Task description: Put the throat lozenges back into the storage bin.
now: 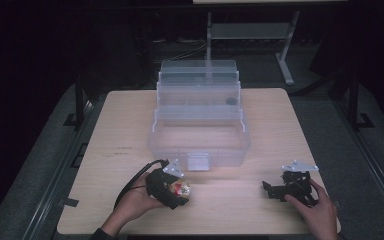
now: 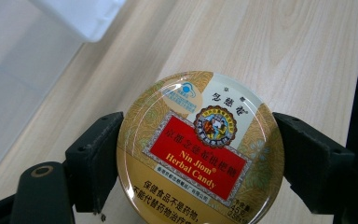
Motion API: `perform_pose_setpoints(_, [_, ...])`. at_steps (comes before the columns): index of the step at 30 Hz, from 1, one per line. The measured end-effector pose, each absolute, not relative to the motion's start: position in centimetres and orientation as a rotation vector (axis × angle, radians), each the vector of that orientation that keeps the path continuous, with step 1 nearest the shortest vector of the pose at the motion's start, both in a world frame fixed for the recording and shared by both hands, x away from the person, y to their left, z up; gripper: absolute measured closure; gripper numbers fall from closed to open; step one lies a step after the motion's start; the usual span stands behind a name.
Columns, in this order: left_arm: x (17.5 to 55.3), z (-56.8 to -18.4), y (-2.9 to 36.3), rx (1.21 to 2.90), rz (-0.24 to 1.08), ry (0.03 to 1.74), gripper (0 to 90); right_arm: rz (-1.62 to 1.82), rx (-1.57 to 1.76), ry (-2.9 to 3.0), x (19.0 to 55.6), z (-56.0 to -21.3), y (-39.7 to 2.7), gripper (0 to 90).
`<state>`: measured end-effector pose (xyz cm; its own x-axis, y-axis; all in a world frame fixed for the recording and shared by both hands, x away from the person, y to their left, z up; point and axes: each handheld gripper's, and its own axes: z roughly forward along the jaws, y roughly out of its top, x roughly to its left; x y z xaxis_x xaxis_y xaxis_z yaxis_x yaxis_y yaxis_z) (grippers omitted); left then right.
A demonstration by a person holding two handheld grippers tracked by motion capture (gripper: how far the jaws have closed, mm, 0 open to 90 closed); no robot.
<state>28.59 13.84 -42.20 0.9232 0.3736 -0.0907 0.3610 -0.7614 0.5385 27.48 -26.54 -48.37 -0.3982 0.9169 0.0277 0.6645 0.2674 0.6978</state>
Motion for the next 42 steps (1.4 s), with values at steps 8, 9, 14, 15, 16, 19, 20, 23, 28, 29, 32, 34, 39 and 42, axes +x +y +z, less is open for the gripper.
perform_pose_setpoints(8, [29.0,-41.3,14.6,2.503,0.038,0.542,19.5,0.903,1.435,2.162,27.5,-48.4,-26.5,0.0])
perform_pose_setpoints(9, [29.0,-41.1,14.6,2.506,0.039,0.538,19.5,0.903,1.435,2.162,27.5,-48.4,-26.5,0.0])
perform_pose_setpoints(14, [29.2,-40.8,14.8,2.505,0.035,0.542,19.6,0.903,1.435,2.162,27.5,-48.4,-26.5,0.0])
perform_pose_setpoints(15, [29.2,-40.7,14.8,2.501,0.038,0.547,19.5,0.902,1.435,2.162,27.5,-48.4,-26.5,0.0])
perform_pose_setpoints(16, [29.2,-40.5,14.9,2.507,0.038,0.539,19.5,0.903,1.435,2.162,27.5,-48.4,-26.5,0.0])
perform_pose_setpoints(19, [29.3,-40.2,14.9,2.507,0.044,0.537,19.6,0.902,1.435,2.162,27.5,-48.4,-26.5,0.0])
perform_pose_setpoints(20, [29.4,-40.1,14.9,2.502,0.043,0.541,19.5,0.903,1.435,2.162,27.5,-48.4,-26.5,0.0])
perform_pose_setpoints(23, [29.5,-39.8,14.9,2.505,0.047,0.539,19.5,0.902,1.435,2.162,27.5,-48.4,-26.5,0.0])
perform_pose_setpoints(28, [29.7,-39.3,14.9,2.499,0.048,0.538,19.5,0.903,1.435,2.162,27.5,-48.4,-26.5,0.0])
perform_pose_setpoints(29, [29.7,-39.1,14.9,2.503,0.051,0.535,19.5,0.903,1.435,2.162,27.5,-48.4,-26.5,0.0])
perform_pose_setpoints(32, [29.9,-38.7,14.8,2.511,0.054,0.522,19.5,0.902,1.435,2.162,27.5,-48.4,-26.5,0.0])
perform_pose_setpoints(34, [29.9,-38.5,14.8,2.502,0.054,0.532,19.5,0.903,1.435,2.162,27.5,-48.4,-26.5,0.0])
perform_pose_setpoints(39, [30.1,-37.9,14.7,2.49,0.058,0.536,19.6,0.903,1.436,2.161,27.5,-48.4,-26.5,0.0])
perform_pose_setpoints(42, [30.4,-37.5,14.8,2.499,0.062,0.527,19.6,0.903,1.435,2.162,27.5,-48.4,-26.5,0.0])
